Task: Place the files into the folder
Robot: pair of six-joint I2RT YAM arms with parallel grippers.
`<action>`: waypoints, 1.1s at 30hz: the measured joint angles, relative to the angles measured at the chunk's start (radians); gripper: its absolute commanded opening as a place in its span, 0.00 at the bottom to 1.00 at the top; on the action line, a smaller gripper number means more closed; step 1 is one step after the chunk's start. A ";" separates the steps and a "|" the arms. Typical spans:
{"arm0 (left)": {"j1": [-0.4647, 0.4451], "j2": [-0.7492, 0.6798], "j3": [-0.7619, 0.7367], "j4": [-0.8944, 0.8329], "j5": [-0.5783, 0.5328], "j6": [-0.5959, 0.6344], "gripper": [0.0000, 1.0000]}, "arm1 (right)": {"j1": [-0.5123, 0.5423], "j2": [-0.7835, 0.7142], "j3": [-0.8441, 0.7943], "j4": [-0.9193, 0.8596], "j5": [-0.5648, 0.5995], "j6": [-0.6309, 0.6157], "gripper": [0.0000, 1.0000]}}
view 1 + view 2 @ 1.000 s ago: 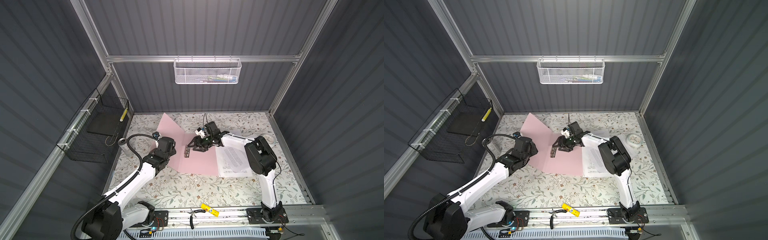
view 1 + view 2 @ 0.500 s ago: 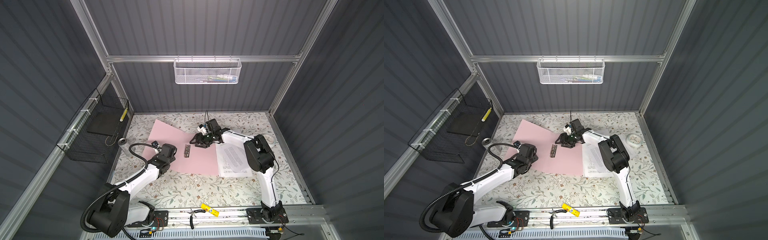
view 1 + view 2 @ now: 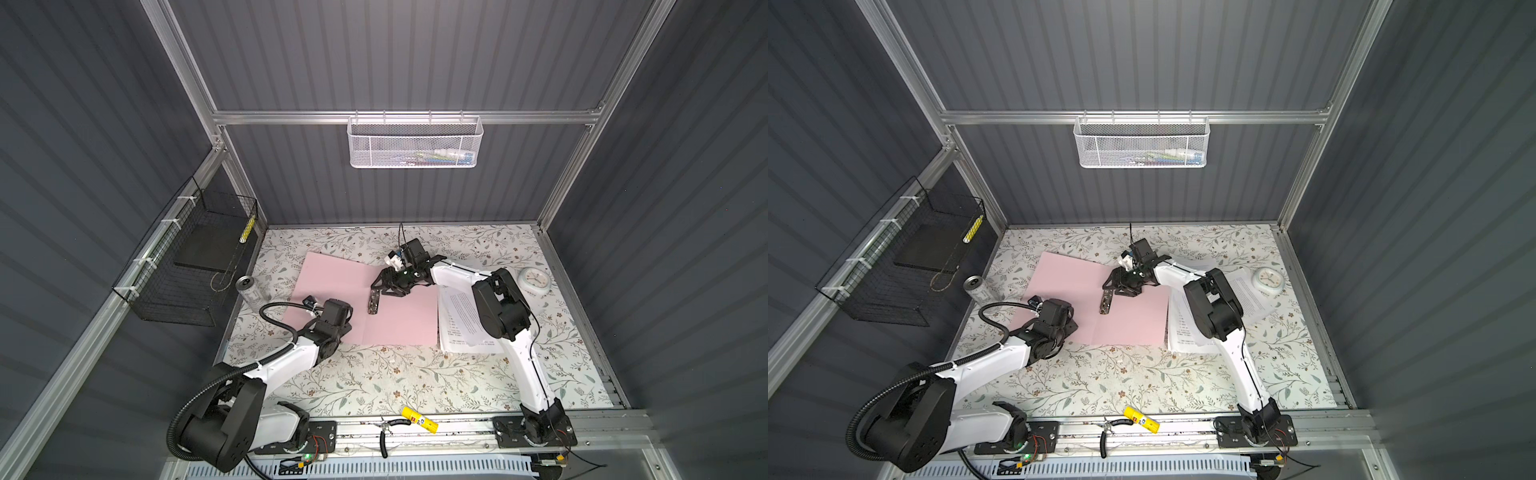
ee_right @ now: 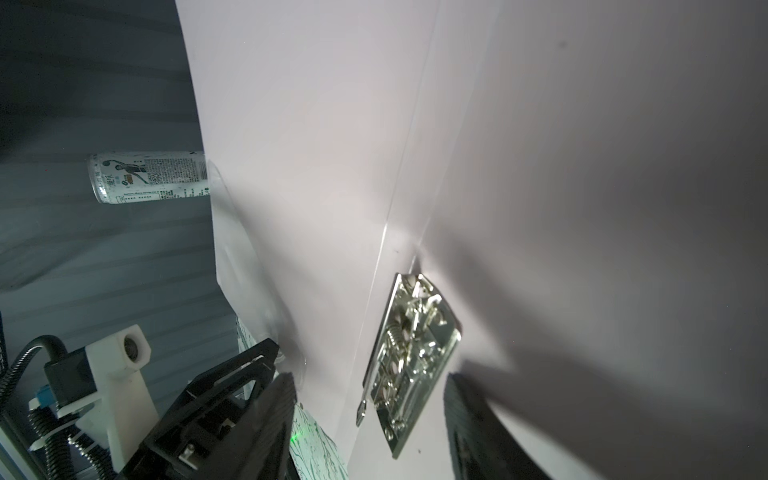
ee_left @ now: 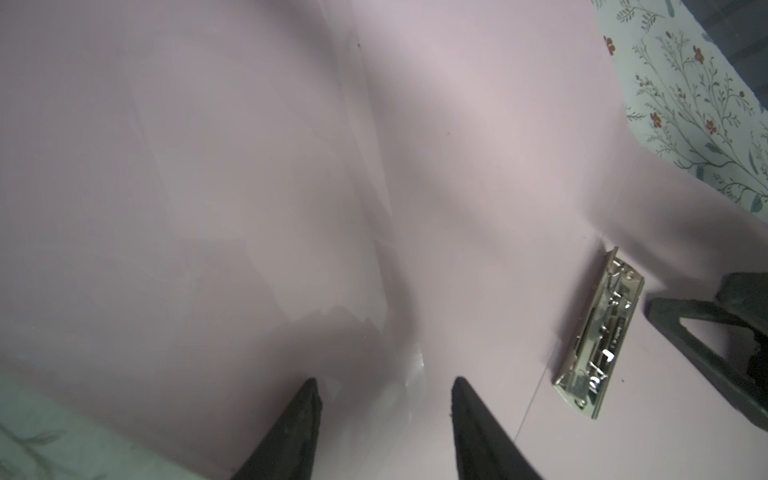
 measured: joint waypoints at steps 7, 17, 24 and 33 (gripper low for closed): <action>0.000 0.000 -0.014 0.042 0.037 -0.004 0.53 | 0.005 0.049 0.087 -0.031 -0.004 -0.002 0.60; 0.000 0.000 -0.024 0.097 0.088 -0.003 0.54 | 0.006 0.123 0.206 -0.094 -0.004 -0.033 0.60; 0.000 0.005 -0.028 0.155 0.127 0.001 0.54 | 0.018 0.171 0.287 -0.139 -0.011 -0.047 0.60; 0.000 0.038 -0.028 0.190 0.164 0.008 0.54 | 0.031 0.187 0.341 -0.184 -0.011 -0.064 0.60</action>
